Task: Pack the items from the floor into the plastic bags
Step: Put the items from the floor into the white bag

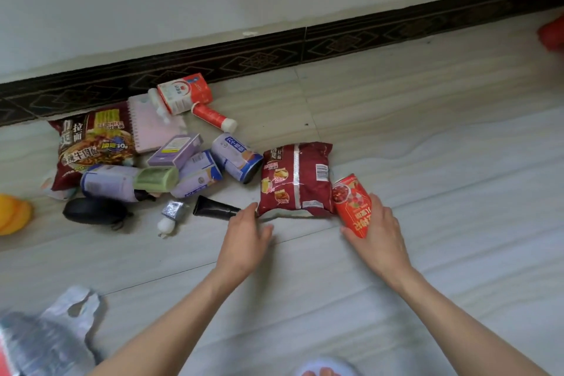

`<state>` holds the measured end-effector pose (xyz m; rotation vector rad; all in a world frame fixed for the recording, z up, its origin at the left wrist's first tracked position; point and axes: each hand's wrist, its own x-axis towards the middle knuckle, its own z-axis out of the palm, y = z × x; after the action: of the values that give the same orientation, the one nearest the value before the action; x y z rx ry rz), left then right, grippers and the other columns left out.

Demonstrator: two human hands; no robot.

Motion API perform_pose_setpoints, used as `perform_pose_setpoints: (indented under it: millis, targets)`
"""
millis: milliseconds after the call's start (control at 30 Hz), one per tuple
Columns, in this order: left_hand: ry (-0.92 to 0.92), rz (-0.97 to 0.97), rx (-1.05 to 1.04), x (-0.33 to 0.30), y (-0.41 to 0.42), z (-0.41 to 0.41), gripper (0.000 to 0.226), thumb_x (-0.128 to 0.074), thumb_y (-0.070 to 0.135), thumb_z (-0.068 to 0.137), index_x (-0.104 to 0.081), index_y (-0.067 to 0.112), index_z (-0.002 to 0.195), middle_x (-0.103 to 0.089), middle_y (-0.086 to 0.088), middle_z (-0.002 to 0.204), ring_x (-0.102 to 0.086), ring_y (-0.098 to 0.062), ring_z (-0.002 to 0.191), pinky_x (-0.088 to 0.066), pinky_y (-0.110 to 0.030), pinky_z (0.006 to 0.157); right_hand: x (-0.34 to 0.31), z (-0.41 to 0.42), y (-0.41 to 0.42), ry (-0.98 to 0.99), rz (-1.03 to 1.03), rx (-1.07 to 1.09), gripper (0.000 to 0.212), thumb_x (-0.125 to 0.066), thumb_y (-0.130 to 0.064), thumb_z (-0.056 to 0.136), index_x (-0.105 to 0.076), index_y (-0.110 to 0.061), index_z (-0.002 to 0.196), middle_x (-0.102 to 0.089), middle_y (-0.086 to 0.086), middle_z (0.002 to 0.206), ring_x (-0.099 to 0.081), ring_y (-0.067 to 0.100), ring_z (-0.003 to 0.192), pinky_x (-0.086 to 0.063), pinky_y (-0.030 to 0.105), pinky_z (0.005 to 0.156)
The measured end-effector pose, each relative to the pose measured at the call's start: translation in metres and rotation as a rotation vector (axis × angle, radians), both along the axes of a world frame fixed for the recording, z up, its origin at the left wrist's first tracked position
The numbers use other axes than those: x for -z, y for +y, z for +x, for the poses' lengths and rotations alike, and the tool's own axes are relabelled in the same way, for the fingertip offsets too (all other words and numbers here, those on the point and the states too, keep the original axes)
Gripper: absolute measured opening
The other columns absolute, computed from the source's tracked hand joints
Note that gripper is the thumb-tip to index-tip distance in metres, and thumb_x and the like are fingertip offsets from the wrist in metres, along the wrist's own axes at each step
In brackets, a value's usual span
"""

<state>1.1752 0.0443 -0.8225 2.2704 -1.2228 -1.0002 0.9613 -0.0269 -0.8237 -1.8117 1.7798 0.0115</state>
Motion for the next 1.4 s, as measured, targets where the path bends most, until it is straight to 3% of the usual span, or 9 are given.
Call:
perform_pose_setpoints:
  millis: [133, 233, 567, 667, 867, 1067, 1167, 1233, 1400]
  targets:
    - [0.148, 0.058, -0.294, -0.001, -0.024, -0.006, 0.035, -0.061, 0.022, 0.087, -0.052, 0.011, 0.12, -0.062, -0.005, 0.113, -0.058, -0.022, 0.103, -0.042, -0.026, 0.081, 0.004, -0.002, -0.001, -0.054, -0.005, 0.017, 0.092, -0.072, -0.033, 0.075, -0.016, -0.012, 0.145, -0.04, 0.017, 0.133, -0.04, 0.034, 0.12, -0.035, 0.039, 0.099]
    - [0.193, 0.031, -0.403, -0.003, -0.027, 0.003, 0.026, -0.061, 0.018, 0.087, -0.057, 0.009, 0.111, -0.064, -0.005, 0.099, -0.059, -0.02, 0.091, -0.044, -0.027, 0.076, 0.006, -0.005, 0.001, -0.102, -0.022, 0.047, 0.091, -0.074, -0.032, 0.074, -0.019, -0.013, 0.145, -0.04, 0.016, 0.133, -0.04, 0.031, 0.12, -0.035, 0.038, 0.099]
    - [0.192, -0.231, -0.193, -0.064, -0.003, 0.011, 0.008, -0.057, 0.012, 0.088, -0.063, 0.016, 0.089, -0.064, 0.004, 0.085, -0.057, -0.01, 0.079, -0.044, -0.016, 0.068, -0.035, -0.01, 0.031, -0.214, -0.171, 0.171, 0.079, -0.079, -0.028, 0.069, -0.04, -0.012, 0.136, -0.05, 0.014, 0.124, -0.046, 0.029, 0.116, -0.037, 0.033, 0.095]
    - [0.131, -0.27, -0.086, -0.098, 0.016, 0.014, 0.01, -0.056, 0.011, 0.088, -0.062, 0.019, 0.086, -0.062, 0.007, 0.085, -0.055, -0.004, 0.079, -0.04, -0.006, 0.065, -0.068, -0.004, 0.043, -0.25, -0.228, 0.134, 0.074, -0.08, -0.028, 0.067, -0.045, -0.014, 0.13, -0.052, 0.01, 0.121, -0.047, 0.026, 0.115, -0.037, 0.031, 0.092]
    - [-0.037, -0.312, -0.122, -0.175, 0.094, 0.047, 0.007, -0.053, 0.014, 0.09, -0.058, 0.017, 0.089, -0.062, 0.0, 0.092, -0.055, -0.014, 0.083, -0.04, -0.022, 0.071, -0.146, 0.036, 0.071, -0.242, -0.321, -0.169, 0.07, -0.081, -0.03, 0.065, -0.049, -0.011, 0.125, -0.054, 0.014, 0.114, -0.049, 0.03, 0.109, -0.037, 0.033, 0.087]
    - [-0.172, -0.417, -0.316, -0.234, 0.222, 0.096, 0.008, -0.051, 0.011, 0.092, -0.059, 0.01, 0.093, -0.061, 0.002, 0.087, -0.054, -0.013, 0.081, -0.036, -0.022, 0.067, -0.214, 0.112, 0.117, -0.22, -0.287, -0.509, 0.068, -0.076, -0.037, 0.068, -0.045, -0.018, 0.126, -0.051, 0.012, 0.115, -0.049, 0.03, 0.111, -0.038, 0.033, 0.087]
    - [-0.194, -0.444, -0.444, -0.254, 0.286, 0.121, 0.009, -0.049, 0.011, 0.093, -0.055, 0.014, 0.088, -0.062, 0.002, 0.083, -0.057, -0.012, 0.078, -0.041, -0.026, 0.068, -0.246, 0.165, 0.146, -0.122, -0.257, -0.831, 0.069, -0.072, -0.045, 0.069, -0.042, -0.021, 0.126, -0.05, 0.009, 0.116, -0.049, 0.029, 0.112, -0.04, 0.035, 0.089]
    - [-0.205, -0.473, -0.553, -0.265, 0.327, 0.133, 0.015, -0.047, 0.01, 0.094, -0.052, 0.019, 0.083, -0.058, 0.008, 0.079, -0.054, -0.004, 0.074, -0.04, -0.019, 0.063, -0.267, 0.202, 0.168, -0.078, -0.237, -1.004, 0.068, -0.07, -0.049, 0.067, -0.042, -0.023, 0.123, -0.05, 0.008, 0.114, -0.05, 0.027, 0.108, -0.042, 0.034, 0.086]
    - [-0.279, -0.515, -0.938, -0.273, 0.414, 0.143, 0.012, -0.046, 0.012, 0.094, -0.055, 0.017, 0.089, -0.057, 0.005, 0.082, -0.051, -0.007, 0.071, -0.037, -0.016, 0.055, -0.29, 0.278, 0.23, -0.097, -0.133, -1.191, 0.066, -0.071, -0.045, 0.068, -0.04, -0.022, 0.121, -0.05, 0.007, 0.11, -0.053, 0.024, 0.095, -0.045, 0.029, 0.066]
